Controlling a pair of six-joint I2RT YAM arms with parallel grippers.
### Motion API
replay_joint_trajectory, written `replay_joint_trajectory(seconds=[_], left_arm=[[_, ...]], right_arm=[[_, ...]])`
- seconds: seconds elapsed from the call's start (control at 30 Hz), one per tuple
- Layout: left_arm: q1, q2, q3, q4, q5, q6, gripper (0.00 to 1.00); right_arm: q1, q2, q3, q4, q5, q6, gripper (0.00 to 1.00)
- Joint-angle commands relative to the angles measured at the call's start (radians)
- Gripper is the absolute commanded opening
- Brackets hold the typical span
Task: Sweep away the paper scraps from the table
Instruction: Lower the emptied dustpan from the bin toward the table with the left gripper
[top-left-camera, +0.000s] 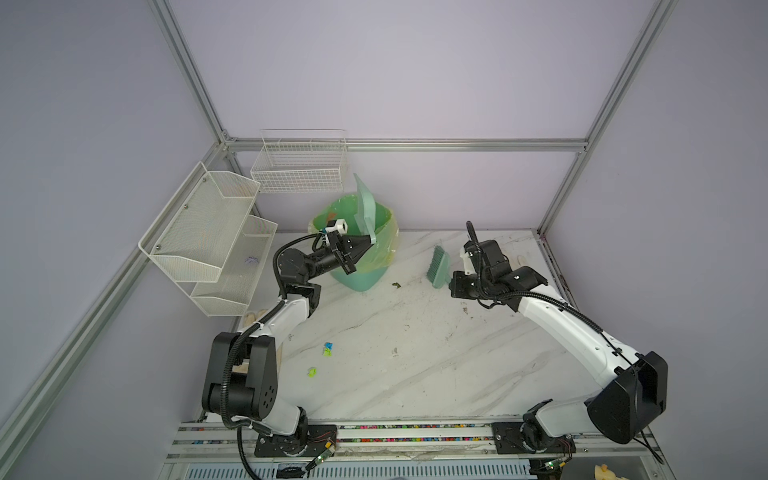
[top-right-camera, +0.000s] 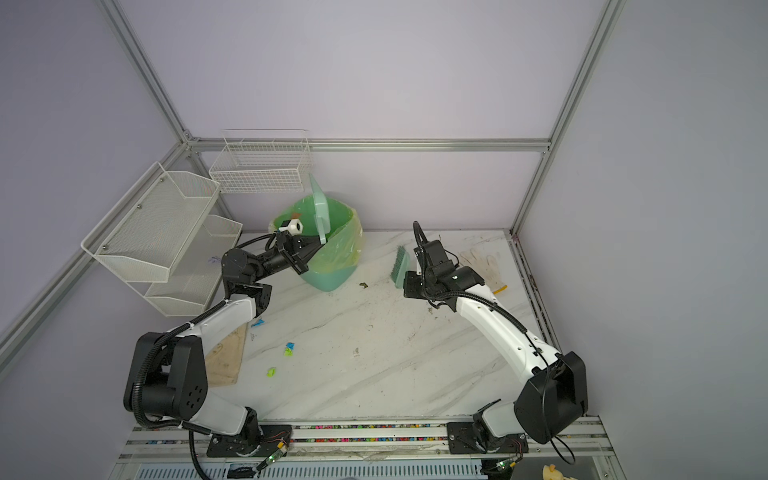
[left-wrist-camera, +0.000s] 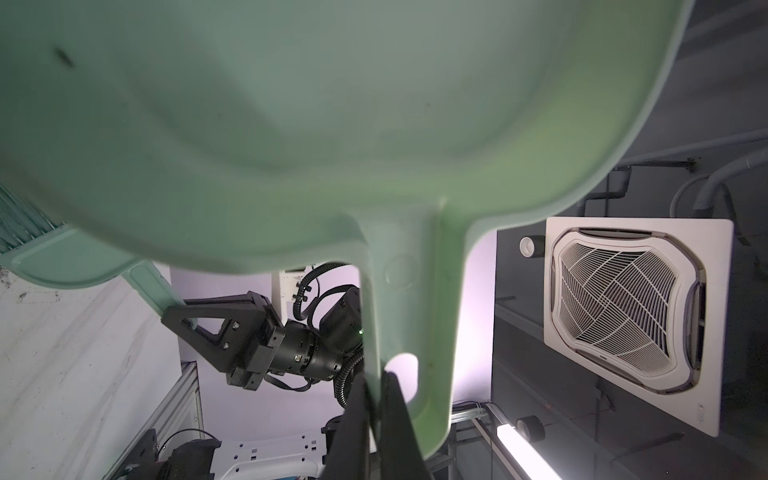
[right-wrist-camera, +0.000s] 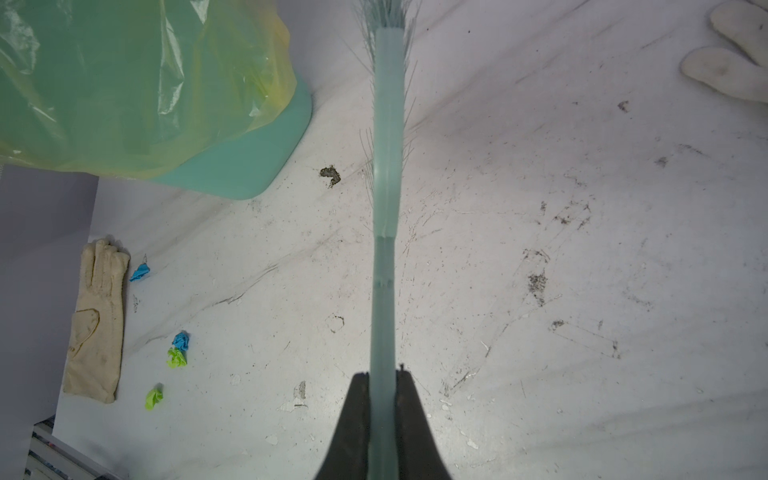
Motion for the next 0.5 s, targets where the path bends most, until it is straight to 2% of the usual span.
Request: replay_joint_trajectory(seconds=[0.0, 0.1, 0.23, 0.33, 0.47], left_arm=[[0.003, -0.043, 0.036, -0.052, 0.022, -0.032, 0.0], [-0.007, -0.16, 0.057, -0.482, 0.036, 0.303, 0.0], [-0.013, -0.251, 0.225, -1.171, -0.021, 0.792, 0.0], [-0.028, -0.264, 0.332, -1.451, -0.071, 0.988, 0.0], [-0.043, -0.304, 0.353, -1.627, -0.123, 1.101, 0.0]], right_arm=[[-0.007, -0.031, 0.008, -0.005, 0.012, 0.01, 0.0], [-0.007, -0.031, -0.003, 0.006, 0.011, 0.011, 0.0], [-0.007, -0.031, -0.011, 0.009, 0.0, 0.013, 0.0], [-0.007, -0.065, -0.023, 0.021, -0.009, 0.011, 0.0], [-0.007, -0.065, -0.044, 0.045, -0.058, 0.024, 0.0]])
